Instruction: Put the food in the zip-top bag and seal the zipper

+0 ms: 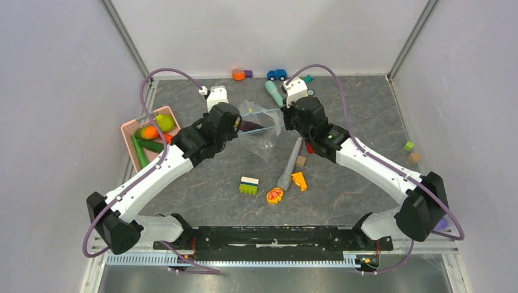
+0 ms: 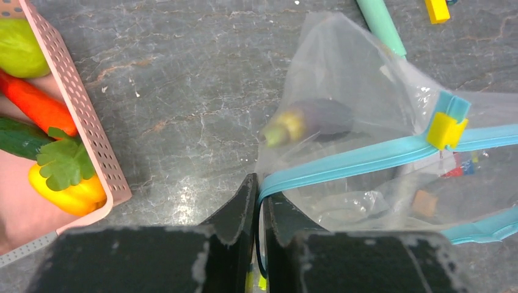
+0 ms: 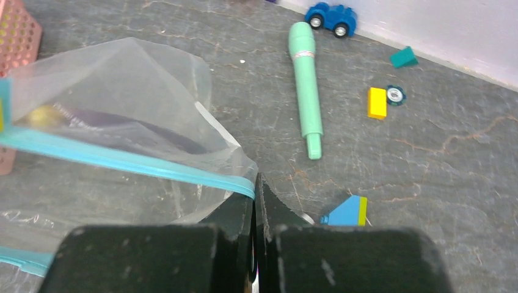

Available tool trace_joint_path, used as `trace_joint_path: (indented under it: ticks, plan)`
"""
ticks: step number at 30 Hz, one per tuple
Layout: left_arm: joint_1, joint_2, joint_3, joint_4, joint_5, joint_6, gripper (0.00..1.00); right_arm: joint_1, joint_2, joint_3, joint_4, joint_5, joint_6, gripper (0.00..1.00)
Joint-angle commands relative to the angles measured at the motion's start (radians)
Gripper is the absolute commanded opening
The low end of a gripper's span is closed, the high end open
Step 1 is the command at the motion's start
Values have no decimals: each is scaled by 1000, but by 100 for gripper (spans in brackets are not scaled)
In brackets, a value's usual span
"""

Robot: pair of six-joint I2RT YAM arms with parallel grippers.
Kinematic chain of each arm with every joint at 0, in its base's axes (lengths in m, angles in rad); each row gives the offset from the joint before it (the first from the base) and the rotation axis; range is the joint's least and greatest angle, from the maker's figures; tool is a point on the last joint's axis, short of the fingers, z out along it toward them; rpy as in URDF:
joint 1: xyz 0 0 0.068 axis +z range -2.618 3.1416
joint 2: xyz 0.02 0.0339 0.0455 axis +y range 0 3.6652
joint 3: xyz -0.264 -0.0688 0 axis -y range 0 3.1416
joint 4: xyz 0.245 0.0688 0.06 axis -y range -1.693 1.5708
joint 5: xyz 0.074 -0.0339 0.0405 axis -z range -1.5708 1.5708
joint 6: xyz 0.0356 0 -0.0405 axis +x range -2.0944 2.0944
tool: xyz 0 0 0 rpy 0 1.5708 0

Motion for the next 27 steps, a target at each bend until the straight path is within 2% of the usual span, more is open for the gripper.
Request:
trace_joint_path:
  ticks: [1, 3, 6, 8, 10, 12, 15, 16, 17, 18, 23, 27]
  plan:
    - [44, 12, 70, -27, 26, 64, 12, -53, -11, 47, -42, -59, -54, 0]
    - [44, 50, 104, 1, 107, 79, 13, -52, -7, 48, -41, -107, -43, 0]
    - [44, 105, 145, 15, 151, 84, 23, -53, -13, 41, -41, -141, -34, 0]
    - [44, 133, 151, 42, 184, 82, 34, -52, -20, 30, -37, -176, -28, 0]
    - [44, 157, 142, 81, 248, 81, 36, -52, -26, 9, -16, -219, -19, 0]
    - [44, 182, 134, 118, 324, 81, 41, -52, -18, 5, 2, -249, -3, 0]
    - [44, 205, 136, 152, 408, 85, 58, -51, 14, 35, 8, -280, 16, 0]
    - [44, 205, 136, 156, 427, 86, 69, -49, 27, 45, 9, -278, 20, 0]
    - [44, 200, 135, 155, 435, 86, 88, -49, 35, 52, 9, -270, 23, 0]
    - [44, 188, 129, 156, 437, 87, 99, -48, 42, 57, 13, -254, 29, 0]
    - [44, 53, 42, 164, 406, 68, 100, -49, 49, 20, 86, -182, 60, 0]
    - [44, -106, -73, 138, 292, 2, 100, -49, 57, 30, 122, -235, 63, 0]
